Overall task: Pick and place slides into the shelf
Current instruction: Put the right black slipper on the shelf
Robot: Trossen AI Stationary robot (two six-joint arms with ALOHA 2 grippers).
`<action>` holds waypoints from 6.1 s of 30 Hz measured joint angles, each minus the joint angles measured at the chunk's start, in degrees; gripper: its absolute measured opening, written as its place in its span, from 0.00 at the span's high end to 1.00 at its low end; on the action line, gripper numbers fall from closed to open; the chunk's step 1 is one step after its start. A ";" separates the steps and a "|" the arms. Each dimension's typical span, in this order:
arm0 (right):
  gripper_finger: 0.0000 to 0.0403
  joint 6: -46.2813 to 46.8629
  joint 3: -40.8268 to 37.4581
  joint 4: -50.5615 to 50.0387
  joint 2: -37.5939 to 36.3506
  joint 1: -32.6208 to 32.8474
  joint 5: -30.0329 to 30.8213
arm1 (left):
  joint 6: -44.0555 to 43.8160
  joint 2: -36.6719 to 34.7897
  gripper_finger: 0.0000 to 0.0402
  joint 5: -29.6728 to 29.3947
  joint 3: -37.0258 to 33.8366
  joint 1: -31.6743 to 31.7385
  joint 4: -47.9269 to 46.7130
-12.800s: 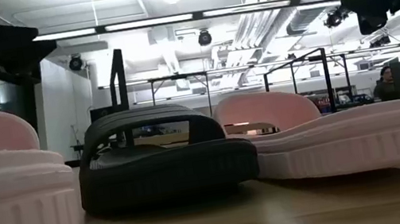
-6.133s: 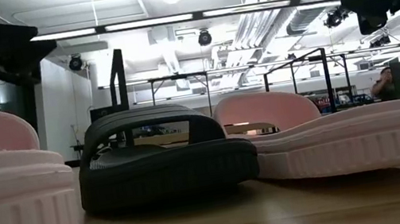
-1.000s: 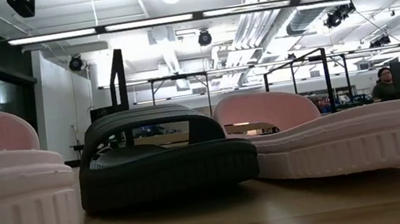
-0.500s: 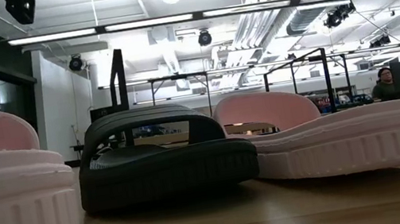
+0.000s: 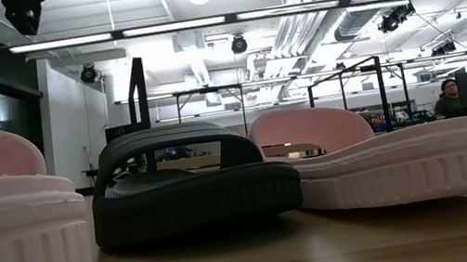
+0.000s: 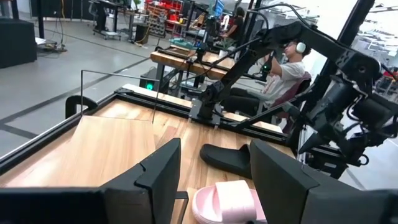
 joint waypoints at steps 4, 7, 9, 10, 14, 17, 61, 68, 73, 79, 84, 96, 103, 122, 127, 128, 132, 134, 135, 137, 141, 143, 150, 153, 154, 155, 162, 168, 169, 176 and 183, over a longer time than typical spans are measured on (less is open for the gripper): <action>0.53 0.12 0.00 -0.02 2.02 0.06 0.07 | 0.30 0.00 0.56 -0.03 0.00 0.00 0.65; 0.53 0.12 0.00 0.98 2.47 0.06 -0.15 | 0.92 0.00 0.56 -0.04 0.00 0.00 1.16; 0.53 0.55 0.00 2.38 2.47 0.06 -0.17 | 0.94 0.00 0.56 -0.04 0.00 0.00 1.16; 0.53 0.55 0.00 2.77 2.47 0.06 -0.29 | 0.98 0.00 0.56 -0.07 0.00 0.00 1.16; 0.53 2.50 0.00 4.43 2.47 0.04 -0.38 | 1.13 0.00 0.56 -0.07 0.00 0.00 1.17; 0.53 0.12 0.00 7.24 2.47 0.02 0.16 | 1.14 0.00 0.56 -0.09 0.00 0.00 1.18; 0.53 2.08 0.00 10.45 6.75 0.81 4.80 | 1.14 0.02 0.56 -0.17 0.00 0.00 1.14; 0.53 -2.63 0.00 11.72 6.75 1.07 2.21 | 1.14 0.02 0.56 -0.15 0.00 0.00 1.14; 0.53 -0.83 0.00 8.07 6.75 1.90 6.98 | 1.14 0.03 0.56 -0.15 0.00 0.00 1.14; 0.53 2.00 0.02 3.24 7.21 2.83 8.93 | 1.14 0.04 0.56 -0.15 0.00 0.00 1.14; 0.53 5.10 0.00 -1.97 9.51 3.01 8.19 | 1.14 0.04 0.56 -0.15 0.00 0.00 1.14; 0.53 5.00 0.00 -4.39 13.05 3.04 13.15 | 1.14 0.04 0.56 -0.14 0.00 0.00 1.14; 0.53 5.31 0.00 -4.35 14.58 2.66 14.09 | 1.14 0.04 0.56 -0.13 0.00 0.00 1.14; 0.53 8.39 -5.32 -4.40 14.49 2.67 16.21 | 1.14 0.04 0.56 -0.13 0.00 0.00 1.11; 0.53 11.12 -8.54 -4.40 14.47 2.89 16.39 | 1.14 0.04 0.56 -0.14 0.00 0.00 1.13; 0.53 11.22 -8.71 -4.68 14.47 2.88 16.34 | 1.14 0.04 0.56 -0.15 0.00 0.00 1.11; 0.53 11.12 -8.68 -4.57 14.45 2.84 16.36 | 1.14 0.03 0.56 -0.14 0.00 0.00 1.13; 0.53 11.05 -8.68 -4.52 14.45 2.84 16.36 | 1.14 0.04 0.56 -0.14 0.00 0.00 1.13; 0.53 10.87 -8.68 -4.51 14.45 2.82 16.32 | 1.14 0.04 0.56 -0.13 0.00 0.00 1.12; 0.53 10.62 -8.68 -4.48 14.45 2.82 16.15 | 1.14 0.07 0.56 -0.13 0.00 0.00 1.13; 0.53 8.98 -8.68 -4.46 14.45 2.77 16.24 | 1.14 0.15 0.56 -0.13 0.00 0.00 1.11; 0.53 8.06 -8.68 -4.39 14.45 2.51 16.33 | 1.14 0.17 0.56 -0.13 0.00 0.00 1.11; 0.53 6.19 -8.68 -4.37 14.48 1.60 17.01 | 1.14 0.17 0.56 -0.13 0.00 0.00 1.11; 0.53 5.95 -8.68 -4.35 14.49 1.46 17.65 | 1.14 0.17 0.56 -0.13 0.00 0.00 1.11; 0.53 5.63 -8.68 -4.37 14.49 1.42 17.62 | 1.14 0.17 0.56 -0.13 0.00 0.00 1.11; 0.53 5.56 -8.68 -4.37 14.49 1.42 17.65 | 1.14 0.17 0.56 -0.13 0.00 0.00 1.11; 0.53 4.69 -8.68 -4.35 14.39 1.40 17.54 | 1.14 0.17 0.56 -0.13 0.00 0.00 1.11; 0.53 4.58 -8.68 -4.07 12.98 1.25 17.71 | 1.14 0.17 0.56 -0.13 0.00 0.00 1.11; 0.53 4.57 -8.68 -3.98 12.76 1.19 17.93 | 1.14 0.17 0.56 -0.13 0.00 0.00 1.11; 0.53 3.22 -9.71 -4.15 12.44 -0.02 19.63 | 1.14 0.19 0.56 -0.13 0.00 0.00 1.11; 0.53 6.26 -16.20 -4.83 12.08 -0.77 16.45 | 1.14 0.20 0.56 -0.14 0.00 0.00 1.11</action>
